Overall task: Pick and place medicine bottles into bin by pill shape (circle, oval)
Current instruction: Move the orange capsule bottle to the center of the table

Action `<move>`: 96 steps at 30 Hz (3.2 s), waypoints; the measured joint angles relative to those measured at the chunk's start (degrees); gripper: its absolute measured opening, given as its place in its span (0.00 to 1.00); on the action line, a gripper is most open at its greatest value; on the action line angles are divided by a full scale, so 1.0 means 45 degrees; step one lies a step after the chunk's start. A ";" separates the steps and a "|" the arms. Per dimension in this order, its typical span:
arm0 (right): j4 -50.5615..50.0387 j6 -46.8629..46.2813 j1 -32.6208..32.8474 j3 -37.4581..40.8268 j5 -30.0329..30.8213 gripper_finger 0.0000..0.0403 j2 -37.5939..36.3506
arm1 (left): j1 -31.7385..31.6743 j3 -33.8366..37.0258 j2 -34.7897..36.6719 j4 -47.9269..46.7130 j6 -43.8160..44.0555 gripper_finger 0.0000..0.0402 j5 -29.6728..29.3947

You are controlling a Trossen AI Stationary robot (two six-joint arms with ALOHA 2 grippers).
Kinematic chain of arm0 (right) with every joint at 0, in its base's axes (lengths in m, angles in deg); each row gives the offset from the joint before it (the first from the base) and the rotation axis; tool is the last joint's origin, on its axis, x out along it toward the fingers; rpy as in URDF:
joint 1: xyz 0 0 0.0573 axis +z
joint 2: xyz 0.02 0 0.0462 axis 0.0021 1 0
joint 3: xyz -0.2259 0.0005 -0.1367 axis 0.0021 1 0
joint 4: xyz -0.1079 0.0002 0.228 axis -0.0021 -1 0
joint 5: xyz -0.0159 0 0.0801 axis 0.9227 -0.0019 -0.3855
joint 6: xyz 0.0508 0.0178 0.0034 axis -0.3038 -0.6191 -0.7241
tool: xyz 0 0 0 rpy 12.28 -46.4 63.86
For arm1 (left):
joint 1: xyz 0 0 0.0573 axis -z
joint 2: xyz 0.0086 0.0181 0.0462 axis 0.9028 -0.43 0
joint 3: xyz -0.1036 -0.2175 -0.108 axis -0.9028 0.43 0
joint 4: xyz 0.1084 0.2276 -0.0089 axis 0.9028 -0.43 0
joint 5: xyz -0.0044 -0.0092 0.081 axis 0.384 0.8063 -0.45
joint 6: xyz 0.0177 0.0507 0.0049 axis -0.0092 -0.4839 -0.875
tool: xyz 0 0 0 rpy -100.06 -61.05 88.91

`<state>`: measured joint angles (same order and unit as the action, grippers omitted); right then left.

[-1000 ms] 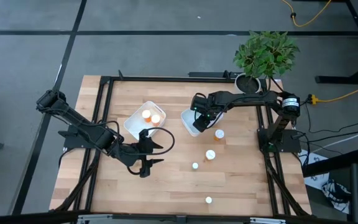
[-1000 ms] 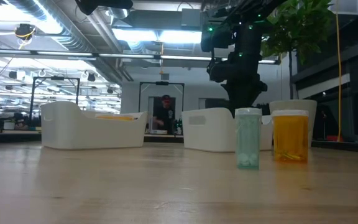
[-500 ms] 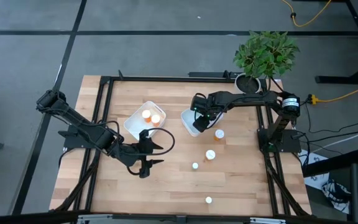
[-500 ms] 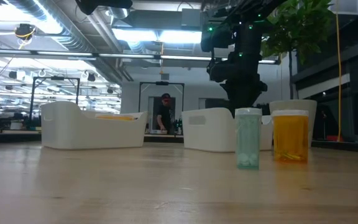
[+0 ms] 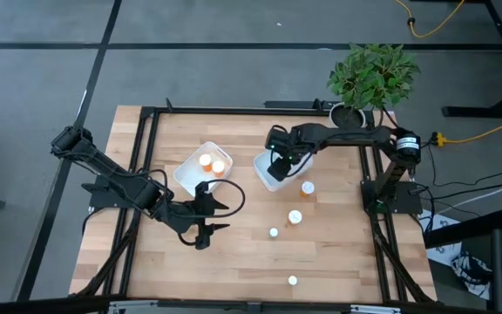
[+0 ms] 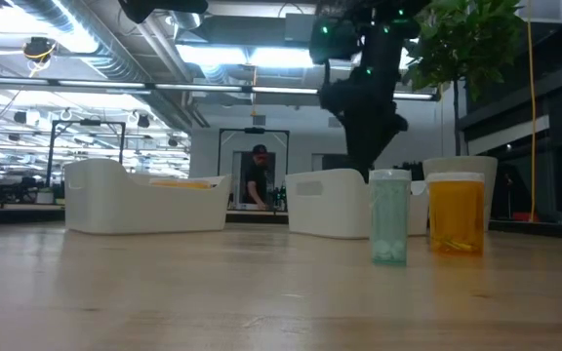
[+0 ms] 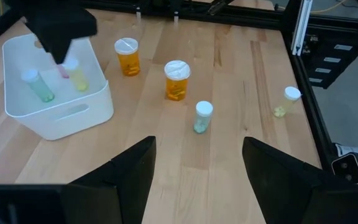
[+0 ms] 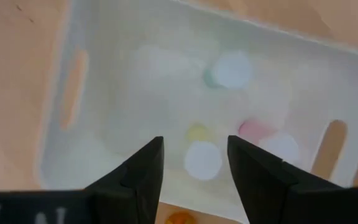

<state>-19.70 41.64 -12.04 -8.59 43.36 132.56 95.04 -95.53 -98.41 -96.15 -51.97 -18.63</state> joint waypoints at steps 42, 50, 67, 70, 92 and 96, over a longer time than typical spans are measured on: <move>0.6523 -0.8370 1.3527 0.3001 0.0643 0.44 0.0005 | 0.0001 0.0000 0.0000 0.0010 -0.0005 0.58 -0.0005; 0.7673 -0.8660 1.3517 0.4772 0.0655 0.44 0.0005 | 0.0000 0.0000 0.0000 0.0010 -0.0005 0.58 -0.0005; 0.5174 -0.9997 1.2920 0.4616 0.1806 0.44 0.0010 | 0.0001 0.0000 0.0000 0.0010 0.0005 0.58 -0.0005; 0.3400 -1.0348 1.2571 0.4199 0.2114 0.44 0.0010 | 0.0000 0.0000 0.0000 0.0010 0.0005 0.58 -0.0005; 0.1276 -0.7020 1.0218 0.4117 0.3662 0.44 0.0005 | -0.0001 0.0000 0.0000 0.0010 0.0000 0.58 -0.0005; 0.1794 -0.5877 0.9717 0.4117 0.3647 0.44 0.0005 | 0.0004 0.0000 0.0000 0.0010 0.0000 0.58 -0.0005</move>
<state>-11.63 15.20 31.68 9.93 59.77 132.58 95.06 -95.53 -98.41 -96.11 -51.97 -18.65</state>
